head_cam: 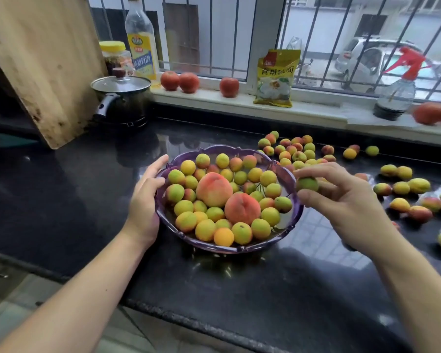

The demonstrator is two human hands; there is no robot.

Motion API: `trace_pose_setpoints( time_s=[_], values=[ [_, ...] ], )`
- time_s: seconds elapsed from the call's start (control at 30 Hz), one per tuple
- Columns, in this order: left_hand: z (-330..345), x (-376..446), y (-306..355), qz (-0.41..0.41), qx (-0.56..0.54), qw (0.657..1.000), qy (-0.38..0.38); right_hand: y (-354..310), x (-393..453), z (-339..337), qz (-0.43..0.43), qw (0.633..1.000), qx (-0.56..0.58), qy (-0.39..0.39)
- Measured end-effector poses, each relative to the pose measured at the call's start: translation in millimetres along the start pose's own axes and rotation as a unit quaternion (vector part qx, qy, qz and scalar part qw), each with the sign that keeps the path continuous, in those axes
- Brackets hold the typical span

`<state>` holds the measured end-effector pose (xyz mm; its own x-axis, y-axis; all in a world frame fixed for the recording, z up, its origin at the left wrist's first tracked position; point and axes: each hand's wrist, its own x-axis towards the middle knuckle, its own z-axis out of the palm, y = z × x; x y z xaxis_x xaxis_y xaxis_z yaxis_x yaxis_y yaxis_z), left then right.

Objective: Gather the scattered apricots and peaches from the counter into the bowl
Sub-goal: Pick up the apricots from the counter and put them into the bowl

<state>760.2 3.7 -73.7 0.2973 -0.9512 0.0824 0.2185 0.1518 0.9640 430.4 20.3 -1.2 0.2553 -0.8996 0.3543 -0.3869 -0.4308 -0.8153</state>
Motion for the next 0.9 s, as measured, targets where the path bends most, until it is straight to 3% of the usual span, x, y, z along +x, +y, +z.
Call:
trace_pose_setpoints(
  time_s=[0.1,0.2,0.27,0.43,0.57,0.63,0.7,0.77,0.8,0.83,0.9],
  values=[
    [-2,4,1,-0.003,-0.010,1.000,-0.003,-30,13,-2,-0.019,0.968,-0.202,-0.149],
    [-1,7,1,-0.002,-0.021,1.000,0.010,-50,22,6,-0.039,0.877,-0.393,-0.272],
    [0,6,2,0.004,-0.009,1.000,0.023,-59,26,14,-0.058,0.839,-0.458,-0.289],
    [3,5,3,0.023,0.006,0.999,0.038,-68,33,23,-0.041,0.788,-0.536,-0.299],
    [4,1,5,0.037,0.010,0.999,0.019,-66,37,31,-0.026,0.778,-0.550,-0.302],
    [4,0,6,0.037,0.013,0.999,0.006,-65,37,28,-0.007,0.792,-0.532,-0.300],
    [2,-1,7,0.041,0.022,0.999,-0.007,-61,30,16,0.010,0.846,-0.476,-0.242],
    [2,-6,8,0.068,0.050,0.996,-0.015,-51,17,-1,0.013,0.915,-0.395,-0.075],
    [2,-9,8,0.082,0.067,0.994,-0.013,-41,9,-8,0.016,0.931,-0.364,0.027],
    [5,-14,9,0.095,0.084,0.992,-0.011,-29,-1,-14,0.025,0.930,-0.346,0.118],
    [10,-24,6,0.118,0.098,0.988,0.012,2,-21,-18,0.051,0.907,-0.349,0.229]
  ],
)
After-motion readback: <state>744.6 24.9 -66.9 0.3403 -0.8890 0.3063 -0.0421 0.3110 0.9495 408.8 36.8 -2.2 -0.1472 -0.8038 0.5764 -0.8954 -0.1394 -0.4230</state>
